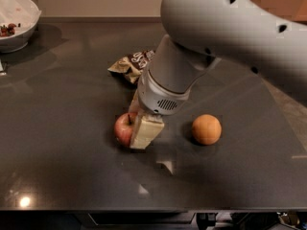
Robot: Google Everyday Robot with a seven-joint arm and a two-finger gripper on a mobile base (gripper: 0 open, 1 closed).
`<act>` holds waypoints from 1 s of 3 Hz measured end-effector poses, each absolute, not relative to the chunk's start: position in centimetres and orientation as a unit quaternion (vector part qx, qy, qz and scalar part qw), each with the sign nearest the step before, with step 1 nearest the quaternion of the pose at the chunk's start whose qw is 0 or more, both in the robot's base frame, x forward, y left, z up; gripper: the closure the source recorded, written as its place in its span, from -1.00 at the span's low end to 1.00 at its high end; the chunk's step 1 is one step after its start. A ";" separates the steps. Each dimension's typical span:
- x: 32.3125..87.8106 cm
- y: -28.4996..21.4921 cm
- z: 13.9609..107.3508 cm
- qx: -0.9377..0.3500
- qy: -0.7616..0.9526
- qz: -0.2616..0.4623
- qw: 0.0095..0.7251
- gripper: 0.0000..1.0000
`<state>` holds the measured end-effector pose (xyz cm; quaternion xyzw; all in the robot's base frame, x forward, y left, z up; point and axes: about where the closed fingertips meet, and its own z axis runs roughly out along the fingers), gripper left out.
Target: Pick apple
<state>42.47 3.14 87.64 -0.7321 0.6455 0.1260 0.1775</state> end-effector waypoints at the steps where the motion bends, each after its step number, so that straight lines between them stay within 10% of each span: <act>1: 42.6 3.1 90.7 -0.737 0.636 0.142 0.177 1.00; 3: 42.6 3.3 97.5 -0.754 0.608 0.165 0.187 1.00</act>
Offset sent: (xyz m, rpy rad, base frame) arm 0.0029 -0.0021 0.1035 0.0591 0.0705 0.1089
